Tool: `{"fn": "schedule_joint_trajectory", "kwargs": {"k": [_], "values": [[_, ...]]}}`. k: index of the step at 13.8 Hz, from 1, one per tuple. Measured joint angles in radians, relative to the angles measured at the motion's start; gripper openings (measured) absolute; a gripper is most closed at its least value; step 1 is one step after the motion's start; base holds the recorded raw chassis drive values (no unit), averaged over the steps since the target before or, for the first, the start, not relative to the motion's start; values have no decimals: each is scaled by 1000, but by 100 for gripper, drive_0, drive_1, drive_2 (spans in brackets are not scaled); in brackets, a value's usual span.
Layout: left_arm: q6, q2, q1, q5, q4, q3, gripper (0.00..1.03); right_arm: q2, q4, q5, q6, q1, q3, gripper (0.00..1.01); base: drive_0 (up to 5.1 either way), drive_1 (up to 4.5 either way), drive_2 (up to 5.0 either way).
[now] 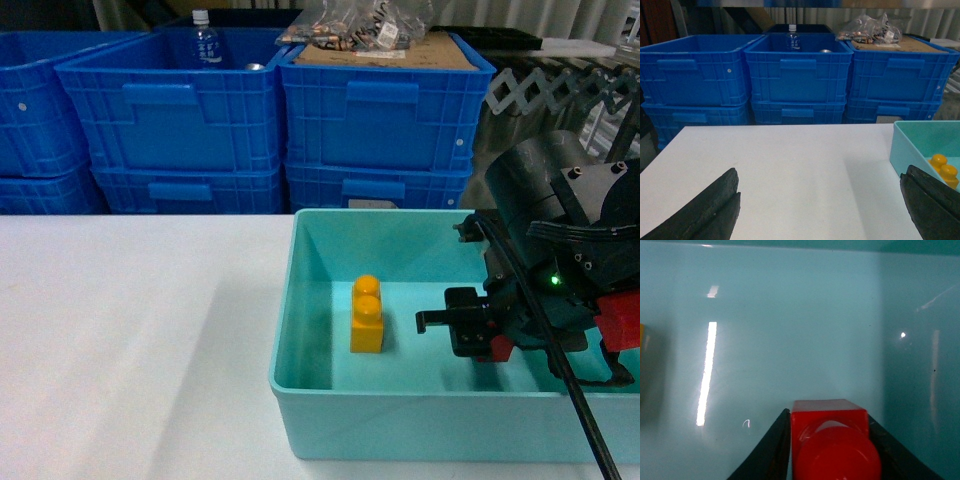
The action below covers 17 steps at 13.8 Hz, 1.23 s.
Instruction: Pick red block from blue box to shelf
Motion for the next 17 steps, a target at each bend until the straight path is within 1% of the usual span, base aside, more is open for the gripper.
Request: {"fn": "schedule_joint_trajectory", "kwargs": {"k": [1,2,3,4,5,6,7,8,10,14,15,16,17], "values": [[0,0,0,0,0,0,98,-7,17,0,0,0,-8,33,0,0,0],[0,0,0,0,-1,0,98,-88,73,-31,-1,-13,-85,29,0,0,0],[0,0,0,0,0,0,98,-369,220,-64,-72,-56,-279,29,0,0,0],[0,0,0,0,0,0,98,-581,236,-78,-109,-80,-402,28,0,0,0],[0,0,0,0,0,0,98,-794,243,-62,-135,-87,-529,28,0,0,0],[0,0,0,1,1,0,98,-1171,451,40,-201,-54,-779,28,0,0,0],[0,0,0,0,-1,0,98,-1210,570,40,-206,-74,-824,28,0,0,0],[0,0,0,0,0,0,98,-1250,636,34,-208,-103,-882,28,0,0,0],[0,0,0,0,0,0,98,-1322,620,-9,-208,-141,-964,28,0,0,0],[0,0,0,0,0,0,98,-1460,566,-64,-208,-198,-1038,28,0,0,0],[0,0,0,1,0,0,98,-1493,547,-135,-208,-257,-1054,28,0,0,0],[0,0,0,-1,0,0,98,-1530,524,-137,-208,-289,-1066,28,0,0,0],[0,0,0,0,0,0,98,-1568,500,-147,-208,-286,-1079,28,0,0,0]]}}
